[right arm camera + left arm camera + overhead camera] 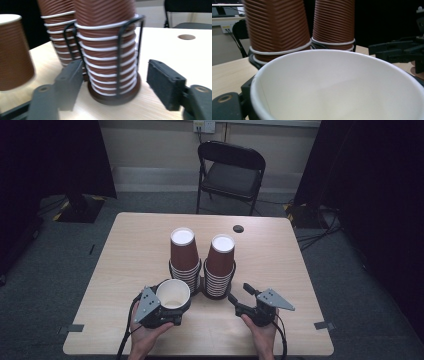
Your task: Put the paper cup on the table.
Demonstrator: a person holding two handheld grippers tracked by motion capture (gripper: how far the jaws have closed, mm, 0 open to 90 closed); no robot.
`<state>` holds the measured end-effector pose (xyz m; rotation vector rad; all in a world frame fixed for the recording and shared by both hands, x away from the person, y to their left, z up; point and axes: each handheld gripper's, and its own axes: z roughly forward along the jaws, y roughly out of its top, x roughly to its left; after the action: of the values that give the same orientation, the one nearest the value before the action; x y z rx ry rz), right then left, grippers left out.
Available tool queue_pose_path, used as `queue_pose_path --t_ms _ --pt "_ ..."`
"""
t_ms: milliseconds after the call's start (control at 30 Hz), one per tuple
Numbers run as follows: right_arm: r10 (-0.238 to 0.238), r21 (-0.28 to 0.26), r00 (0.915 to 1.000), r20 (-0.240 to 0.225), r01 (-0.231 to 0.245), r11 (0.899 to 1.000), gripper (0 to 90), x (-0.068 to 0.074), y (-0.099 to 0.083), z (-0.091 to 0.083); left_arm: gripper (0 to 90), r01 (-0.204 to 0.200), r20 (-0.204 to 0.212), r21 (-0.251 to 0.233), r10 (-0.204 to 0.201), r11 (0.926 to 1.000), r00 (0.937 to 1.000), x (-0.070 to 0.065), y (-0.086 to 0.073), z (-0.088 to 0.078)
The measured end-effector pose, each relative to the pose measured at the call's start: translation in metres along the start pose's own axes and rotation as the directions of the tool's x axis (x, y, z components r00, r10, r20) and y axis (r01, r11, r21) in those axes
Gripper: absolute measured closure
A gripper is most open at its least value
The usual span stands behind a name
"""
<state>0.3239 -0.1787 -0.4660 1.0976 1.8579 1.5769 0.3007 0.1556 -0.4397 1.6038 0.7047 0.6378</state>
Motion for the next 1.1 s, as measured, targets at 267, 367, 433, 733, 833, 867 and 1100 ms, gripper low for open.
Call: queue_pose_path --t_ms 267,367,433,733,833,867,1100 --pt "0.037 0.003 0.9933 0.11 -0.038 0.999 21.8 -0.016 -0.015 -0.009 8.5 0.022 -0.075 0.03 -0.02 0.9993 0.997 0.021 -0.001 -0.009" --pt "0.025 0.001 0.9899 0.139 -0.026 1.0 20.4 -0.019 -0.018 -0.01 8.7 0.035 -0.098 0.034 -0.032 0.9988 0.9947 0.03 -0.003 -0.013" --pt "0.011 0.004 0.9879 0.154 -0.012 1.0 19.5 -0.02 -0.02 -0.011 8.8 0.05 -0.135 0.028 -0.046 0.9983 0.9898 0.035 -0.005 -0.016" --pt "-0.013 -0.017 0.9837 0.179 0.017 1.0 14.7 -0.018 -0.028 -0.01 8.6 0.08 -0.182 0.019 -0.075 0.9966 0.9804 0.058 -0.004 -0.02" --pt "-0.013 -0.032 0.9819 0.189 0.02 0.999 14.5 -0.019 -0.03 -0.01 8.5 0.087 -0.185 0.013 -0.083 0.9961 0.9792 0.064 -0.002 -0.017" --pt "-0.01 -0.031 0.9817 0.19 0.016 0.999 14.5 -0.019 -0.03 -0.009 8.5 0.085 -0.187 0.015 -0.08 0.9963 0.979 0.065 -0.001 -0.017" --pt "-0.01 -0.028 0.983 0.183 0.015 1.0 14.0 -0.02 -0.029 -0.009 8.2 0.102 -0.214 0.011 -0.097 0.9947 0.9719 0.078 0.006 -0.008"
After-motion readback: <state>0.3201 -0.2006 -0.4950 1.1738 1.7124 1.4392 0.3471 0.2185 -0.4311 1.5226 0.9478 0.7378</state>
